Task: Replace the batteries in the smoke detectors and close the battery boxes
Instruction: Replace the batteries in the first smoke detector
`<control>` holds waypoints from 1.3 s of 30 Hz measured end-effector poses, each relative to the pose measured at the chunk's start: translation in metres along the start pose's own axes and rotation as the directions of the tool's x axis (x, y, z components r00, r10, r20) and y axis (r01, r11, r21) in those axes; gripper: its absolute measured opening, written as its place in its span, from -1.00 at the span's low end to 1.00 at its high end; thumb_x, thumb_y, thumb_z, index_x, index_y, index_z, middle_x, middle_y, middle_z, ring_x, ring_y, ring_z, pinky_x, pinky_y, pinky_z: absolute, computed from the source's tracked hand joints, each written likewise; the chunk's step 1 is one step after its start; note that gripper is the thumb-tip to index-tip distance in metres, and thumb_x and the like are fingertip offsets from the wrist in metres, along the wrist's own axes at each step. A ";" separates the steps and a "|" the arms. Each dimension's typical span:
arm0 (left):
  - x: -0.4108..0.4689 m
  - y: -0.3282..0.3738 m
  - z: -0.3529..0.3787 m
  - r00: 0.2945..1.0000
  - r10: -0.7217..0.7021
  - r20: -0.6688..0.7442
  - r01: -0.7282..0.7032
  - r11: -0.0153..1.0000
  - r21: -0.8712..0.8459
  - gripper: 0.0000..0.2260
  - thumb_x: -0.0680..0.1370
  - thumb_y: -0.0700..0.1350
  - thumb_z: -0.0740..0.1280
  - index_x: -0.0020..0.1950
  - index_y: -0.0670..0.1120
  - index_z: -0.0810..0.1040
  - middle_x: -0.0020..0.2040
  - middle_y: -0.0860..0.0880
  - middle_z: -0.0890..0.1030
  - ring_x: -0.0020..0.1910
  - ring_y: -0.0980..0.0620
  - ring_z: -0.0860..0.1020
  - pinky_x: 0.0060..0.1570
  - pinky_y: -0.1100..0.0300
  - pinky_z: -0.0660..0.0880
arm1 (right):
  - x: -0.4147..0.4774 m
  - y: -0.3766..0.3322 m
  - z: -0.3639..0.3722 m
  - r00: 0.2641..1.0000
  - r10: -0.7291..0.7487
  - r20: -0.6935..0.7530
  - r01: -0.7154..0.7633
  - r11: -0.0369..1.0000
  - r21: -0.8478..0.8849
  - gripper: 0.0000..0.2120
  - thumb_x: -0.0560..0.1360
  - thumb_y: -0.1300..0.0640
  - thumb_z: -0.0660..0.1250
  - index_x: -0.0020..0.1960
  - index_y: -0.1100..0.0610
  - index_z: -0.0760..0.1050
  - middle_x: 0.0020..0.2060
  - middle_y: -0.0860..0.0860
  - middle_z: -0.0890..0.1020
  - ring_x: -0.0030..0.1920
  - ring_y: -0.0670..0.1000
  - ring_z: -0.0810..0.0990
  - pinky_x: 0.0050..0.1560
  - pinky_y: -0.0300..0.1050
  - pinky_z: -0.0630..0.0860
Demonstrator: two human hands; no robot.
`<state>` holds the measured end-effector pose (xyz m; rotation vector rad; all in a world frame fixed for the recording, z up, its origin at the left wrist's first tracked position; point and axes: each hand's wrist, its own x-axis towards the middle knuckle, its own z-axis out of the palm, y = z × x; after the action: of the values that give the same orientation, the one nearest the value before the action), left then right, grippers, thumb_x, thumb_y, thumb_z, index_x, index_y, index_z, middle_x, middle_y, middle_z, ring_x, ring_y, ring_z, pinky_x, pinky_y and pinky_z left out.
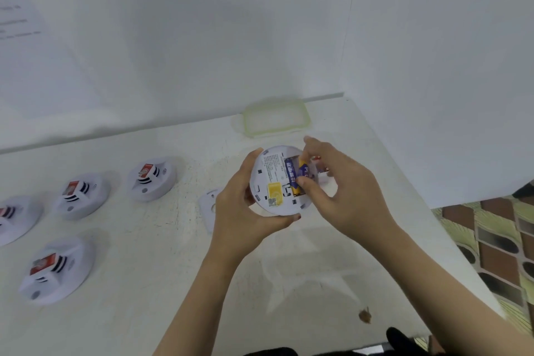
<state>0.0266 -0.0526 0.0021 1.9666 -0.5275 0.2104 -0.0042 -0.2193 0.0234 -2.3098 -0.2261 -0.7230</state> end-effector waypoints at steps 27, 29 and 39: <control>-0.016 -0.012 0.017 0.995 -0.050 -0.083 0.038 0.990 -0.138 -0.19 0.16 0.05 0.58 0.35 0.11 0.33 0.19 0.35 0.52 0.21 0.25 0.53 0.02 0.43 0.51 | -0.037 0.045 -0.012 0.992 -0.004 0.129 -0.025 0.973 0.228 -0.81 0.49 0.01 0.26 0.08 -0.04 0.53 -0.04 -0.22 0.59 -0.12 -0.17 0.55 -0.13 -0.44 0.39; -0.017 -0.011 0.017 0.997 -0.052 -0.064 0.043 0.989 -0.139 -0.17 0.15 0.04 0.59 0.36 0.08 0.33 0.20 0.33 0.53 0.21 0.25 0.53 0.02 0.44 0.50 | -0.033 0.043 -0.015 0.998 -0.024 0.062 0.009 0.973 0.230 -0.77 0.48 0.04 0.30 0.13 -0.02 0.49 0.01 -0.20 0.57 -0.08 -0.18 0.54 -0.11 -0.40 0.41; -0.020 -0.004 0.014 0.991 -0.027 0.133 0.040 0.995 -0.091 -0.11 0.15 -0.27 0.67 0.41 -0.15 0.37 0.23 0.06 0.58 0.23 0.07 0.55 0.12 0.25 0.54 | -0.001 0.042 -0.040 0.887 -0.101 0.451 0.080 0.995 0.065 -0.25 0.40 -0.08 0.44 0.48 -0.11 0.16 0.33 -0.27 0.37 0.22 -0.35 0.32 0.23 -0.44 0.29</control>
<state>0.0100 -0.0583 -0.0152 1.9050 -0.5785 0.0345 -0.0079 -0.2770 0.0227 -2.4081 -0.5597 -0.2022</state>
